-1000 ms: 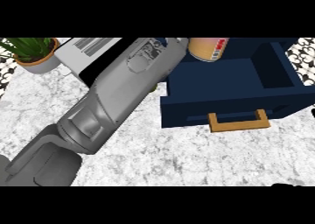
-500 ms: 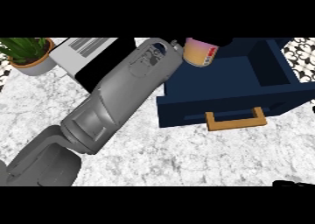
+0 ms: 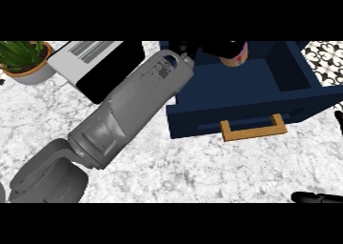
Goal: Pick up the can, place it into the drawer and close the drawer
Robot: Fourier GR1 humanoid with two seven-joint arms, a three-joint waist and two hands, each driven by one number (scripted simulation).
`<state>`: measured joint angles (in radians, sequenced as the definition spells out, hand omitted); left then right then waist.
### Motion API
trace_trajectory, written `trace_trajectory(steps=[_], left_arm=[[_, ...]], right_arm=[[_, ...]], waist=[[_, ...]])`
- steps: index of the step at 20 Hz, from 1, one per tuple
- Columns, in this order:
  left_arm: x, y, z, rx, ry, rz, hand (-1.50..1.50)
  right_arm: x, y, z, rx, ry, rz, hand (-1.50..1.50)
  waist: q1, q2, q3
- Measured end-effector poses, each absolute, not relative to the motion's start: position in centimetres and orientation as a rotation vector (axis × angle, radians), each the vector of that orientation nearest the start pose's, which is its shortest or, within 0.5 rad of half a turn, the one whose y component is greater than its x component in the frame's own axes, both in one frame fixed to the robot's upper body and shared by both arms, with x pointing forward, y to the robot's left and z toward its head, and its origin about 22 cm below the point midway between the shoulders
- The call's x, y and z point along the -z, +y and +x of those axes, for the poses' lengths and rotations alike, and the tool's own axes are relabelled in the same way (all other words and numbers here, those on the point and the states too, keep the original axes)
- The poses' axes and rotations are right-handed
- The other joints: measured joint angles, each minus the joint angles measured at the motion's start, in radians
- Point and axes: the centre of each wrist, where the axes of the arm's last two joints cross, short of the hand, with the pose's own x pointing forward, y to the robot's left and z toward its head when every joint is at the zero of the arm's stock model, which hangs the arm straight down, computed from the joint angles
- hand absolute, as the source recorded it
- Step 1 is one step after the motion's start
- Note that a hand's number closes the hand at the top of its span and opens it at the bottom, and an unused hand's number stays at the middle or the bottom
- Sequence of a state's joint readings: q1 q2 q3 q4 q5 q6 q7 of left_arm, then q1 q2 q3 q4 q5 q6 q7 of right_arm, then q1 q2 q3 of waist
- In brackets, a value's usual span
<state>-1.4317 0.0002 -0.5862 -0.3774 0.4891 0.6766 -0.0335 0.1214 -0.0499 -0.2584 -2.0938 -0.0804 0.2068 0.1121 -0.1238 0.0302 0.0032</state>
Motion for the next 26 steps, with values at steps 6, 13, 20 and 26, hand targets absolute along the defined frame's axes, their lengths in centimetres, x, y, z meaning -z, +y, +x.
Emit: trace_trajectory(steps=[6, 13, 20, 26], left_arm=[[-16.6, -0.6, 42.9, 0.250, -1.766, 0.326, -1.50], [-16.3, -0.4, 43.0, 0.205, -1.777, 0.345, -1.50], [-16.2, -0.5, 42.9, 0.142, -1.767, 0.319, -1.50], [-17.0, -1.0, 42.6, 0.094, -1.770, 0.262, -1.50]], right_arm=[[-11.0, -29.3, 18.8, -0.048, -1.879, -0.131, -1.50], [-11.6, -28.9, 18.6, -0.051, -1.896, -0.136, -1.50], [-13.6, -29.1, 18.0, -0.206, -1.969, -0.298, -1.50], [-14.6, -28.6, 18.2, -0.367, -2.014, -0.405, -1.50]], waist=[[-0.005, 0.002, 0.000], [-0.007, 0.002, -0.001], [-0.002, 0.000, -0.002], [0.011, -0.002, -0.002]])
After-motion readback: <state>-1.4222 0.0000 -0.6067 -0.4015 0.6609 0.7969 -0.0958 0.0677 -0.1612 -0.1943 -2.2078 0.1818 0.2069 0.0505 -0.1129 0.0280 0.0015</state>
